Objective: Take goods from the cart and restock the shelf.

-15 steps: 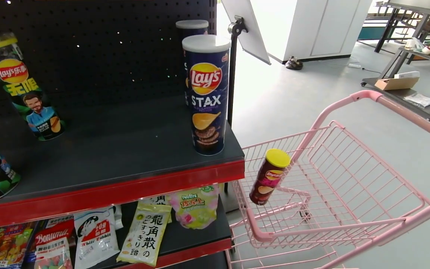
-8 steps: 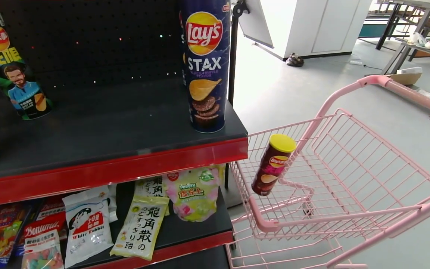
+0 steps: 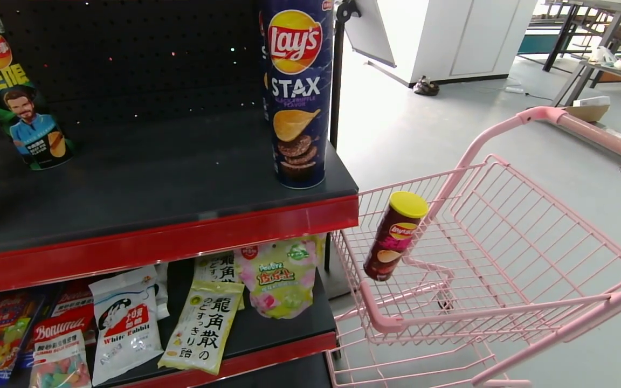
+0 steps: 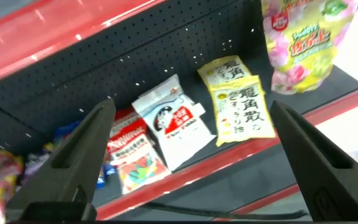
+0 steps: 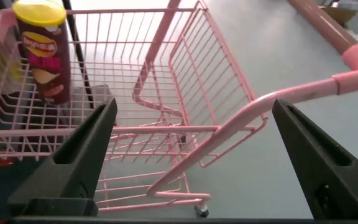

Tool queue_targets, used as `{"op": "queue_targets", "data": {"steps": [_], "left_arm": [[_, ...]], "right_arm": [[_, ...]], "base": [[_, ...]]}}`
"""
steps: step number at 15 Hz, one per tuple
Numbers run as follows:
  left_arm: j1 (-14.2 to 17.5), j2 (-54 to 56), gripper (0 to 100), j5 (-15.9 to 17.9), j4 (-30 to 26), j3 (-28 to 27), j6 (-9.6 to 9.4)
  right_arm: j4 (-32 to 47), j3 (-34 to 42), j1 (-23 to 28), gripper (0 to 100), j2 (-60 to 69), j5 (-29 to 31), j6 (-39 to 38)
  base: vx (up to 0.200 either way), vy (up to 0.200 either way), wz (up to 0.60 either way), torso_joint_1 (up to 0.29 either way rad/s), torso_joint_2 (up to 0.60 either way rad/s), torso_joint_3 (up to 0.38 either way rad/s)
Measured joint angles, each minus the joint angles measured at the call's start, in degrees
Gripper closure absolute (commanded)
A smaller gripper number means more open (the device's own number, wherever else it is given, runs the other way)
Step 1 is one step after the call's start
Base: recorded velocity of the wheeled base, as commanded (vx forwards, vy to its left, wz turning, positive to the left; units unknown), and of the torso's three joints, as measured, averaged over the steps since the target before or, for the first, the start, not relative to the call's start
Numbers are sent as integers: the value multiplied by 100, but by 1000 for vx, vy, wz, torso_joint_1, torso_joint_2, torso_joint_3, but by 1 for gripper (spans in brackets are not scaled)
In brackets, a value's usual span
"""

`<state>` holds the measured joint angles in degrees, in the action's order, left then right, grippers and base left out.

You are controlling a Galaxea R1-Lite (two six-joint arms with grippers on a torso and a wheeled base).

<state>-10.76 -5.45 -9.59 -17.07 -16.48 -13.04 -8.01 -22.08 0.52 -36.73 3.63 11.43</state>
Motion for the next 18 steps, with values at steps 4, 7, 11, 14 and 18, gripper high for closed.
{"op": "queue_targets", "data": {"steps": [4,7,11,14,18], "left_arm": [[35,-9,0,-9,-4,-49,223],[60,-22,0,-20,-6,-51,223],[197,-24,0,-63,-20,-29,218],[258,-20,0,-151,-22,-24,216],[267,-20,0,-168,-41,-7,196]], "right_arm": [[-627,-647,-1165,0,-1938,-328,-908],[-1982,-779,-1540,0,-3346,-382,-1332],[-2886,-881,-1766,0,-4860,-630,-1592],[-2925,-1012,-1830,0,-5459,-803,-1643],[-3296,-1378,-1849,0,-6192,-801,-1693]], "base": [[0,0,0,0,0,0],[0,0,0,0,0,0],[0,0,0,0,0,0],[0,0,0,0,0,0],[0,0,0,0,0,0]]}}
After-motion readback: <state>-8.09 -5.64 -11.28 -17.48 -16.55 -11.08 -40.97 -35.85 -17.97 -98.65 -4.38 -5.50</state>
